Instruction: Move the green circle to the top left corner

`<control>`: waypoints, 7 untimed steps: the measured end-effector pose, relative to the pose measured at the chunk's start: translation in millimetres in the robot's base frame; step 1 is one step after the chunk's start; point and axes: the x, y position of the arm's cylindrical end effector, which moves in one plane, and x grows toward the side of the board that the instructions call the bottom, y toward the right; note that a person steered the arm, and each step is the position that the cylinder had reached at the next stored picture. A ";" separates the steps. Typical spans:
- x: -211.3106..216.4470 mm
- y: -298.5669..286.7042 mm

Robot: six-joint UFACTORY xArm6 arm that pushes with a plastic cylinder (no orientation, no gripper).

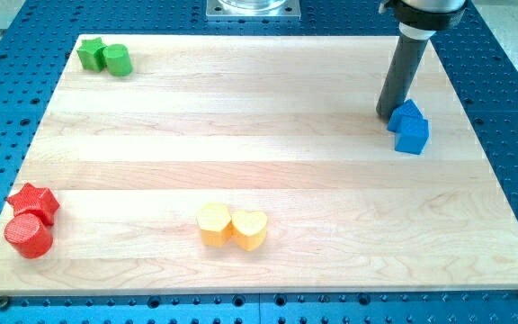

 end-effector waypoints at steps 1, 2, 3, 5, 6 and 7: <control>-4.2 -4.2; -17.6 -81.6; -13.5 -203.5; -24.7 -375.8; -65.6 -409.7; -79.5 -471.5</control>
